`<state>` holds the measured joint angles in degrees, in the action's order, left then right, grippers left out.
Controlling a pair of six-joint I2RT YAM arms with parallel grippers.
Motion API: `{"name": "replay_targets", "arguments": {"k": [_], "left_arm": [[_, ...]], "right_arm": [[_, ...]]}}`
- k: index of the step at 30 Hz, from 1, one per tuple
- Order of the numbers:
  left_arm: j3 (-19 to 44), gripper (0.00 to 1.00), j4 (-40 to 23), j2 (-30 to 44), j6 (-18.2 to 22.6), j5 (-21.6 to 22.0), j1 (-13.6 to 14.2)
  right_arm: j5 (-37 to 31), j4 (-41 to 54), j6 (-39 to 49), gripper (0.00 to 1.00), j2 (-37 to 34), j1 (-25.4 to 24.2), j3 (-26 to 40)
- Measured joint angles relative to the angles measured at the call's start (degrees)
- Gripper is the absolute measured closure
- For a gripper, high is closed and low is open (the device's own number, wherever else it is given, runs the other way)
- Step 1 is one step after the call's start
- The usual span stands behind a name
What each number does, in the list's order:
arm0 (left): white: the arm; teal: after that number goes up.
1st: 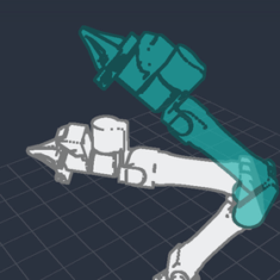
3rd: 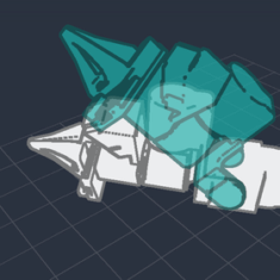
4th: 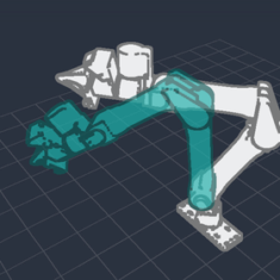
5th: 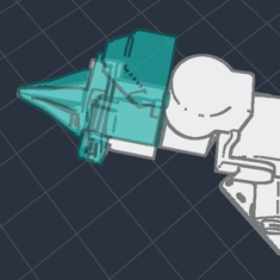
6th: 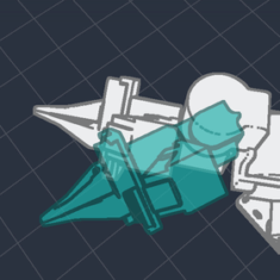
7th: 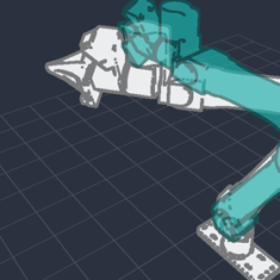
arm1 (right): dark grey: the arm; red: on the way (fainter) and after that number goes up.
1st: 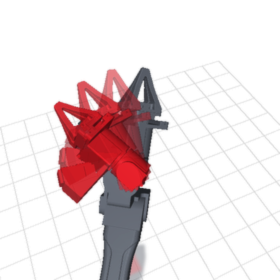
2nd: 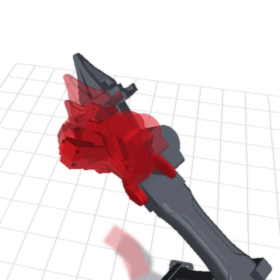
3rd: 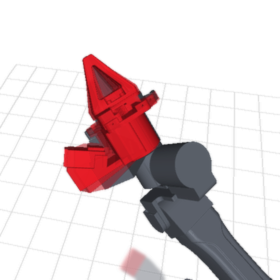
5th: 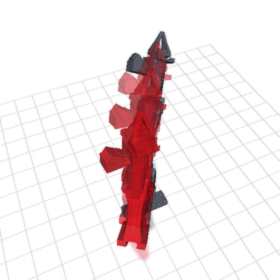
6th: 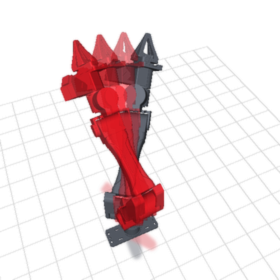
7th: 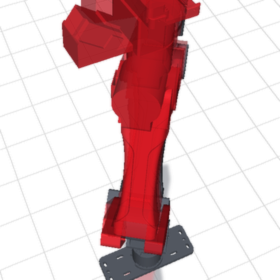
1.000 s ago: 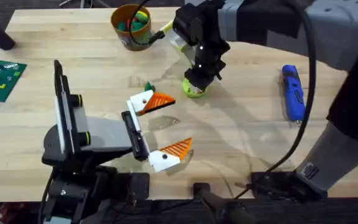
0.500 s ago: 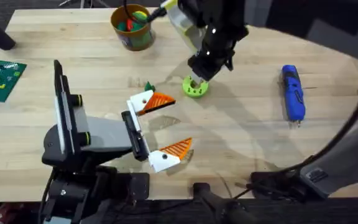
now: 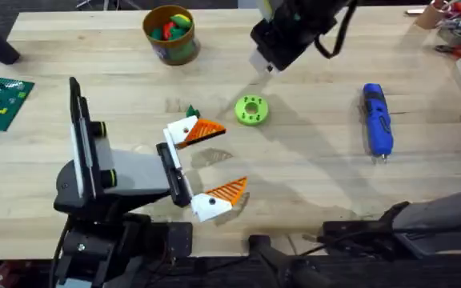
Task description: Pick up the gripper from the table and insert it into the empty holder that is missing its gripper. Then pick up a screw, insert it into the mounting hole, and use the screwdriver to tighten it. Finally, clean up the table by picking up the vegetable and placing it into the bucket.
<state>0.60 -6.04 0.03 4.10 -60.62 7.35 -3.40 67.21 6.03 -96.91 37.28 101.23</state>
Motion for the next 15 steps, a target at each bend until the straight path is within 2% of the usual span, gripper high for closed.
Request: {"name": "replay_targets", "arguments": {"k": [6,15], "left_arm": [[0.0,0.008,0.0,0.02,0.0,0.0,0.0],[0.0,0.008,0.0,0.0,0.0,-0.02,0.0]], "right_arm": [[0.71,0.73,0.24,0.995,2.12,0.04,0.13],[10.73,0.78,5.03,0.995,6.06,1.26,0.15]]}}
